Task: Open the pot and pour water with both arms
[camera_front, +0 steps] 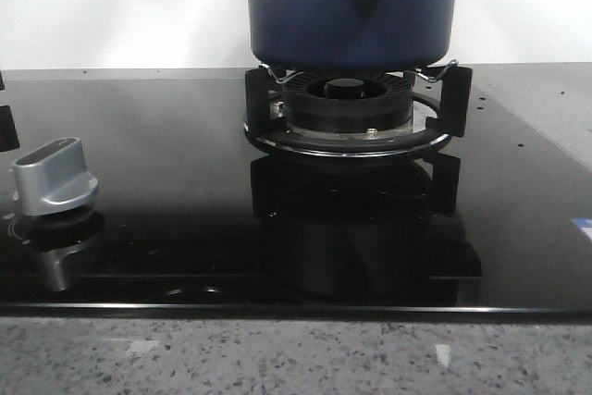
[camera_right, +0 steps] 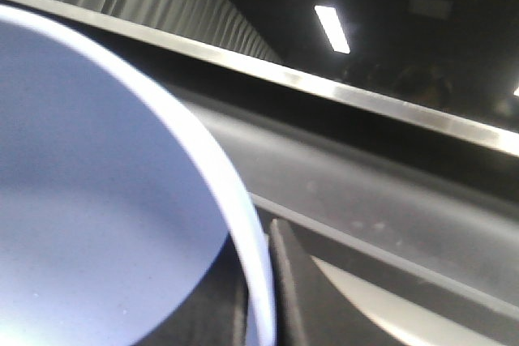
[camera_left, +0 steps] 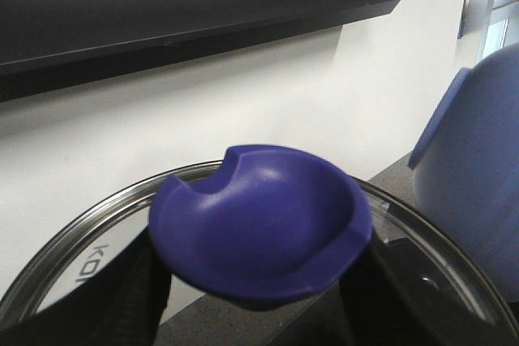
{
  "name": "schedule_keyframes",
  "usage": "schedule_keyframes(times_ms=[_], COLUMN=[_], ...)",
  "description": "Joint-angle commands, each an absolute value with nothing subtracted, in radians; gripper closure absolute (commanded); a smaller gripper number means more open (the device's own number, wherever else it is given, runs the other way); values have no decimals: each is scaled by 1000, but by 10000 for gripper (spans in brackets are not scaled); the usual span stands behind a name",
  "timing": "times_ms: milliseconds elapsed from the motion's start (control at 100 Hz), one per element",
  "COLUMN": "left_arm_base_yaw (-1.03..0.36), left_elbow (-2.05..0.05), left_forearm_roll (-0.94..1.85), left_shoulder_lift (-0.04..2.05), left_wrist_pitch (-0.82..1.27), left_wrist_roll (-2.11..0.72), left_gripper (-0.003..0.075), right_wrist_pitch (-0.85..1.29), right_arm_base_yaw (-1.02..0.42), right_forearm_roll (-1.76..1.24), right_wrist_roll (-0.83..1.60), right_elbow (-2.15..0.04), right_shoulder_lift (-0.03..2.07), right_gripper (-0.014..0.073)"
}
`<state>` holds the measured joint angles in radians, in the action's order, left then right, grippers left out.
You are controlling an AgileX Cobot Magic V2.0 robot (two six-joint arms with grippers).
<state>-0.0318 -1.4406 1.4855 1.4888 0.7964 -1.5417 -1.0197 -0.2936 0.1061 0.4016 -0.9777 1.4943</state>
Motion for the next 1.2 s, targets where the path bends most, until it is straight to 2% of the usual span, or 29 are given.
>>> schedule_keyframes(times_ms=[0,450,660,730,900,1110,1190], left_arm_base_yaw=[-33,-33,-33,-38,-108,-210,-239], left_elbow=[-1474,-1474,-1474,-1474,-1474,-1474,-1474], left_forearm_roll=[1575,1575,1575,1582,1584,1584,1584], left_shoulder_lift=[1441,1441,1441,1441,1441,1441,1441], left_wrist_pitch=[797,799,842,854,844,809,791], left_wrist_roll=[-1534,-1534,-1534,-1534,-1534,-1544,-1544], left_gripper=[457,457,457,457,457,457,457], right_wrist_pitch=[-1110,-1104,-991,-851,-326,349,530], right_arm_base_yaw=[-293,-293,-293,-288,-220,25,135], right_forearm_roll=[94,84,-70,-116,-290,-406,-406], right_wrist_roll=[408,408,408,408,408,394,327], right_elbow=[-1005,-1005,-1030,-1061,-1180,-1311,-1322], right_shoulder_lift=[1456,1454,1426,1395,1312,1285,1296], right_gripper=[647,647,647,647,647,646,646])
